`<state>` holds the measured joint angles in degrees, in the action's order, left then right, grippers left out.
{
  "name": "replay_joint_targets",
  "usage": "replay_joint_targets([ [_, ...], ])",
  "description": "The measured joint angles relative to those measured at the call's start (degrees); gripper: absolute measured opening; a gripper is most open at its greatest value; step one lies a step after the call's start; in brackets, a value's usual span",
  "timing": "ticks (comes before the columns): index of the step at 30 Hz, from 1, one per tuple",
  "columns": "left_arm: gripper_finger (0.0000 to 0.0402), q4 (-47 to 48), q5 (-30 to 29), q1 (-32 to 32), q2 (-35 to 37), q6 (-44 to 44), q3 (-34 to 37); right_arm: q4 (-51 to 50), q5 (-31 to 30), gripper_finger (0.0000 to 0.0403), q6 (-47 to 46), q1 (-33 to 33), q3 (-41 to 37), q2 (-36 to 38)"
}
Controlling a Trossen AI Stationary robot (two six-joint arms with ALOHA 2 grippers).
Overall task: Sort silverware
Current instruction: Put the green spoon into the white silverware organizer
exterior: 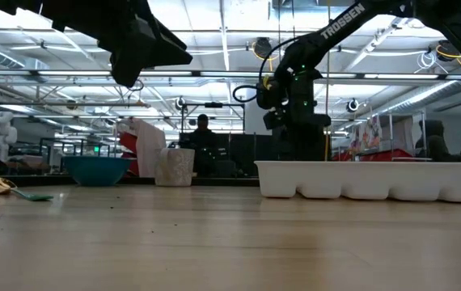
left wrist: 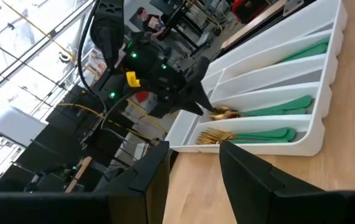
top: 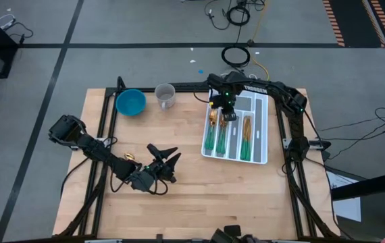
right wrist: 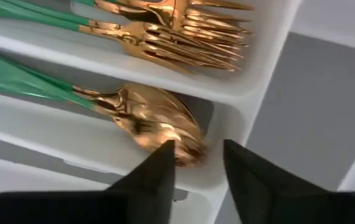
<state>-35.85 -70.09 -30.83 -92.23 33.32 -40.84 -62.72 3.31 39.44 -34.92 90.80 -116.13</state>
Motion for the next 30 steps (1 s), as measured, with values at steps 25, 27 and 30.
replay_joint_targets([
  [25, 0.0148, 58.26, 32.19, 12.19, 33.65, -61.72, 0.0, 0.41, -0.56, 0.0186, -12.53, 5.28, 2.36, 36.07],
  [27, 0.0148, 62.04, 41.66, 15.91, 35.46, -64.88, 0.0, 0.41, -0.56, 0.0186, -14.24, 6.54, 2.36, 39.29],
  [30, 0.0148, 69.37, 46.8, 19.91, 36.53, -70.63, 0.0, 0.39, -0.52, 0.0186, -16.38, 8.46, 2.36, 43.02],
])
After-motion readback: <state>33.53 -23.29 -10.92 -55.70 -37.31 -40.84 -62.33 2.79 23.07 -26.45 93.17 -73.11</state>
